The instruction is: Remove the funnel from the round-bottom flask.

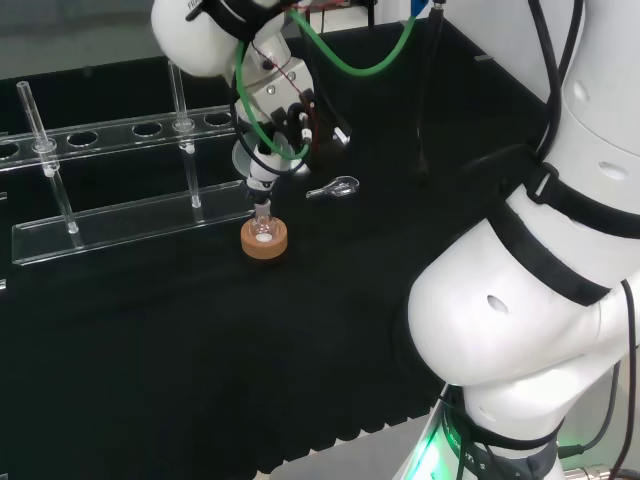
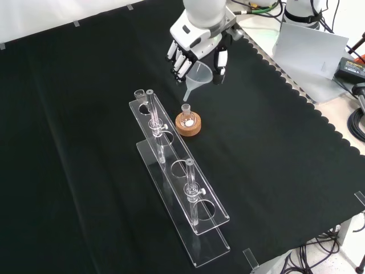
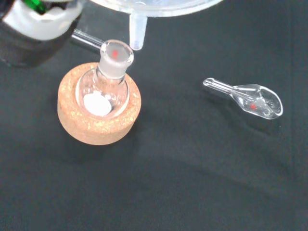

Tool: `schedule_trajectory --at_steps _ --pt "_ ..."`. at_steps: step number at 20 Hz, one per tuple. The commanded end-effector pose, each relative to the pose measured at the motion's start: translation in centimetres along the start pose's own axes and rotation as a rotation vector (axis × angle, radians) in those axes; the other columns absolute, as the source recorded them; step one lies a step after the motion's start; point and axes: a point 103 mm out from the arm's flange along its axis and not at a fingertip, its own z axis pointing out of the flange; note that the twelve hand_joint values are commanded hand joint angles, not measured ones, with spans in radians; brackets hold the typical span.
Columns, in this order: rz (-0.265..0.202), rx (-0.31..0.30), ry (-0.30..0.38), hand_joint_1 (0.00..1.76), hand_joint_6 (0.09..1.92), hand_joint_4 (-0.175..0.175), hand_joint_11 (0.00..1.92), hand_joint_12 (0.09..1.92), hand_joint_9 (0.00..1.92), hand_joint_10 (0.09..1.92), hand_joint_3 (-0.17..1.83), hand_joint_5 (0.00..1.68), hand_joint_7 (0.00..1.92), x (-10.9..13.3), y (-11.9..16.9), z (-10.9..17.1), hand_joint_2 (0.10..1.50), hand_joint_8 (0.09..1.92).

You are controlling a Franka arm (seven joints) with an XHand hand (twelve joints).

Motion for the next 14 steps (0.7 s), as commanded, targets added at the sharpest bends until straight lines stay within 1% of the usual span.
schedule_trajectory --at_steps 1,7,8,9,10,12,14 --pt "0.0 0.022 0.032 0.96 0.72 0.039 0.79 1.1 1.2 0.27 0.0 0.91 0.77 -0.6 -0.7 -2.2 1.04 0.66" --pt "0.008 0.025 0.05 0.96 0.71 0.042 0.79 1.11 1.21 0.26 0.0 0.91 0.77 -1.2 -1.1 -4.2 1.04 0.66" --pt "0.01 0.024 0.05 0.98 0.82 0.09 0.79 1.11 1.21 0.26 0.01 0.93 0.77 -1.3 -1.2 -4.5 1.06 0.66" --pt "0.012 0.021 0.05 0.99 0.92 0.129 0.79 1.12 1.21 0.27 0.01 0.94 0.77 -1.4 -1.3 -4.7 1.08 0.67" --pt "0.013 0.022 0.049 1.0 0.98 0.152 0.79 1.13 1.21 0.27 0.01 0.95 0.77 -1.6 -1.3 -5.0 1.09 0.67" --pt "0.015 0.025 0.046 1.0 1.03 0.171 0.79 1.13 1.21 0.27 0.02 0.95 0.77 -1.8 -1.4 -5.6 1.11 0.67" --pt "0.019 0.026 0.045 1.01 1.04 0.175 0.79 1.13 1.21 0.27 0.02 0.95 0.77 -2.1 -1.4 -6.1 1.11 0.68"
